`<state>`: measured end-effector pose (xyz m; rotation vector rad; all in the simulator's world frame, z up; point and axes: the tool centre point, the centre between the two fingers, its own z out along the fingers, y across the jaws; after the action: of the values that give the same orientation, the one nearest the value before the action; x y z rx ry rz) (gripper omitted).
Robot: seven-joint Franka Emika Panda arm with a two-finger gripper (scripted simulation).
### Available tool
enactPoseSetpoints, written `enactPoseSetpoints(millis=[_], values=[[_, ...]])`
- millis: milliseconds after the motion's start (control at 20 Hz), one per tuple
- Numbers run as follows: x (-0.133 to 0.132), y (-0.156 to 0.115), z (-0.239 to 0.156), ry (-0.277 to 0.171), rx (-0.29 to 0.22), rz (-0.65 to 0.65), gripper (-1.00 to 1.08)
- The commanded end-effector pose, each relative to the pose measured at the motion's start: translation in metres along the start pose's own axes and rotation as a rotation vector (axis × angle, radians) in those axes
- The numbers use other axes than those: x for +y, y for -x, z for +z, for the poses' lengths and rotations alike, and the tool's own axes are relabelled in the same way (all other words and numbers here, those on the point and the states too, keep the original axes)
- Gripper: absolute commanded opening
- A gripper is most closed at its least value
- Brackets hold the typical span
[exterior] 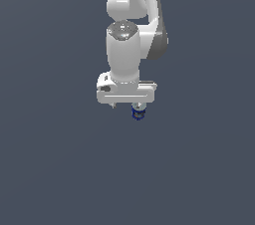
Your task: Pick up the object and move it to a goal position.
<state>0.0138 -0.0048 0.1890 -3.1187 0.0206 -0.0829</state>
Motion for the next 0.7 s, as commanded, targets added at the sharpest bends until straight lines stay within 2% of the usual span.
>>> enactPoseSetpoints(millis=[0,650], values=[[0.0,0.0,0.0,0.0,0.0,0.0,1.0],[-0.0021,0.0007,0.0059,0.004,-0.002,-0.013,1.0]])
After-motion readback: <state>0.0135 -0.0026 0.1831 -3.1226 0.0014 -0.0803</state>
